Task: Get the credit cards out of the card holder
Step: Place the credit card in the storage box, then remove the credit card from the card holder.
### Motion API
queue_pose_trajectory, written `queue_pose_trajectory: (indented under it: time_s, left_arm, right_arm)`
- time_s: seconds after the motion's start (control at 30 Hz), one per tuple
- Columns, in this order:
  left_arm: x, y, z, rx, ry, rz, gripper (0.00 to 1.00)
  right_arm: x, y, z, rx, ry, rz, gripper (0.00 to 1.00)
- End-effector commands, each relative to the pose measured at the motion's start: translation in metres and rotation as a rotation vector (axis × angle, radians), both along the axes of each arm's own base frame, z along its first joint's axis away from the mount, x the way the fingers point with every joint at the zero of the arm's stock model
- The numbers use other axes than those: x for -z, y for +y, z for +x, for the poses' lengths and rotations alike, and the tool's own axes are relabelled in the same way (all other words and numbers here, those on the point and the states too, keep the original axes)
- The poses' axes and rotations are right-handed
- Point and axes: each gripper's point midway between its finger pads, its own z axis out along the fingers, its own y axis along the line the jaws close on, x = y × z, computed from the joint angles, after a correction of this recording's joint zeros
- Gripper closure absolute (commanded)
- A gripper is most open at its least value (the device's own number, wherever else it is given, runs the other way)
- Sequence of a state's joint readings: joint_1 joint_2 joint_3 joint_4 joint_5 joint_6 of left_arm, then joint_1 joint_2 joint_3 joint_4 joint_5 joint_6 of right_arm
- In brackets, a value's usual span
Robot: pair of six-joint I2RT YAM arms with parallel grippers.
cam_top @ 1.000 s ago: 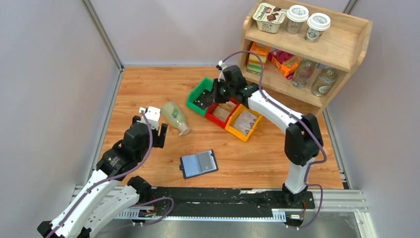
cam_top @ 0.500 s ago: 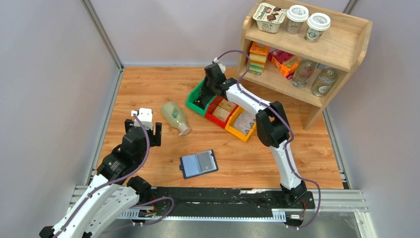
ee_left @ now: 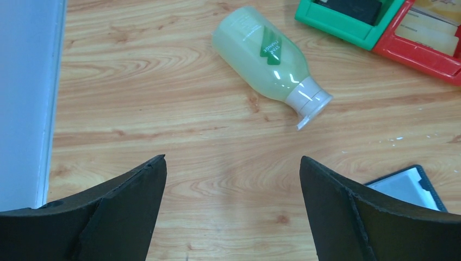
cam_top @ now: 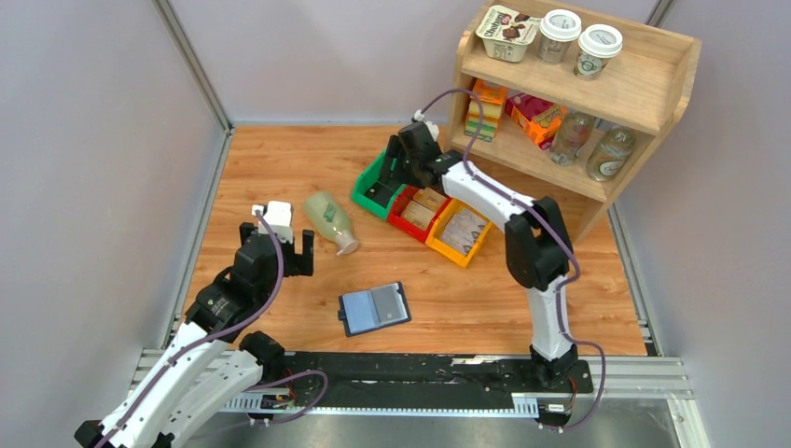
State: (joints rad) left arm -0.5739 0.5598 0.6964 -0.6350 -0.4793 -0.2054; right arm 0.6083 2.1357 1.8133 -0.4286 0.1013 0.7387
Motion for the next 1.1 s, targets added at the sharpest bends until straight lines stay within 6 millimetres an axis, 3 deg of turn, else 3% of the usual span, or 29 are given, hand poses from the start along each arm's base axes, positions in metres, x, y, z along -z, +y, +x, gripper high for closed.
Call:
queue_pose_trajectory:
  time_s: [0.0, 0.07, 0.17, 0.3, 0.37, 0.47, 0.5, 0.63, 0.8, 1.07]
  left_arm:
    - [-0.024, -0.014, 0.004, -0.003, -0.007, -0.115, 0.02]
    - [-0.026, -0.018, 0.003, -0.007, 0.017, -0.144, 0.01]
    - [-0.027, -0.025, 0.001, -0.020, 0.051, -0.212, 0.01]
    - [-0.023, -0.035, -0.004, -0.025, 0.096, -0.292, 0.01]
    - [-0.019, -0.038, -0.006, -0.029, 0.120, -0.318, 0.01]
    - [-0.015, -0.043, -0.011, -0.019, 0.152, -0.349, 0.02]
    - [-0.014, -0.047, -0.013, -0.003, 0.164, -0.360, 0.02]
    - [-0.012, -0.056, -0.017, 0.056, 0.180, -0.369, 0.02]
    - [0.000, -0.070, -0.021, 0.118, 0.214, -0.406, 0.02]
    - [0.052, -0.096, -0.031, 0.147, 0.333, -0.546, 0.04]
  right_arm:
    - [-0.096, -0.021, -0.019, -0.078, -0.187, 0.030, 0.22]
    - [-0.118, -0.025, -0.039, -0.148, -0.222, 0.044, 0.15]
    - [-0.133, -0.029, -0.071, -0.257, -0.234, 0.056, 0.00]
    - [-0.145, -0.035, -0.116, -0.393, -0.258, 0.096, 0.00]
    - [-0.161, -0.033, -0.139, -0.470, -0.303, 0.159, 0.00]
    - [-0.184, -0.023, -0.198, -0.718, -0.393, 0.330, 0.00]
    - [-0.187, -0.025, -0.210, -0.730, -0.417, 0.377, 0.00]
    - [-0.140, -0.036, -0.233, -0.716, -0.370, 0.446, 0.00]
    - [-0.071, -0.039, -0.248, -0.738, -0.185, 0.233, 0.00]
    - [0.011, -0.038, -0.259, -0.593, -0.012, 0.025, 0.00]
